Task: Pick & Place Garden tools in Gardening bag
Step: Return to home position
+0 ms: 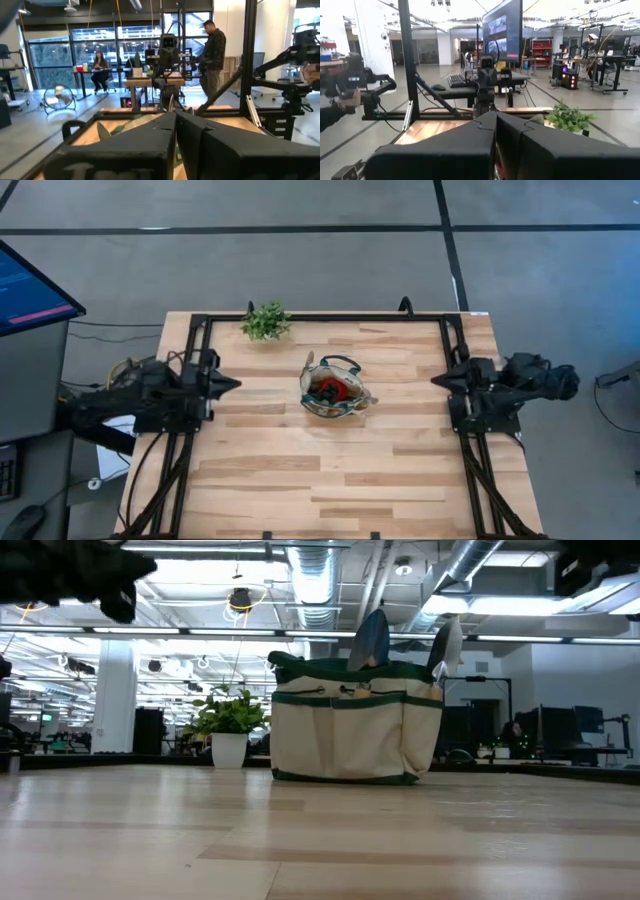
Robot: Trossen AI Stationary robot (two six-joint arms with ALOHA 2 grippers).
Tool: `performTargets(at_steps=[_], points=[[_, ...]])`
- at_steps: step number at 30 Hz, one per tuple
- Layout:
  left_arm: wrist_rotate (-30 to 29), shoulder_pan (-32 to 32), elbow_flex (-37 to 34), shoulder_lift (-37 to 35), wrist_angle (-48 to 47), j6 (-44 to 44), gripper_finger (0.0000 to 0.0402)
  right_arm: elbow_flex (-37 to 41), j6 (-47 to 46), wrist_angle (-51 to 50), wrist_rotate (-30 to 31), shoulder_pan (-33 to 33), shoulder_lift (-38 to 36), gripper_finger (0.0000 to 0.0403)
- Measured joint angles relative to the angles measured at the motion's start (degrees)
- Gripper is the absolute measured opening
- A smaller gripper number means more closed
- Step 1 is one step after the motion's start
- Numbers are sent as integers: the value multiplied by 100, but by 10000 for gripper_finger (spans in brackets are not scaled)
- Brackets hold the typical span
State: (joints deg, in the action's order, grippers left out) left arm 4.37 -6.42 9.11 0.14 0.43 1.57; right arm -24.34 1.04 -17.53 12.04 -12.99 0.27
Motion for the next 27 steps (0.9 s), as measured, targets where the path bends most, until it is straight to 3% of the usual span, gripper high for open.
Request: performTargets(at_steps=[10,17,27], points=[[1,0,-841,-2,1044,-51,2,997,86,947,-16,0,-2,0],[1,0,-873,22,1058,-53,2,1552,43,1430,-81,0,-4,0],[1,0,-873,26,1059,-53,2,2158,42,2111,-751,0,-4,0]])
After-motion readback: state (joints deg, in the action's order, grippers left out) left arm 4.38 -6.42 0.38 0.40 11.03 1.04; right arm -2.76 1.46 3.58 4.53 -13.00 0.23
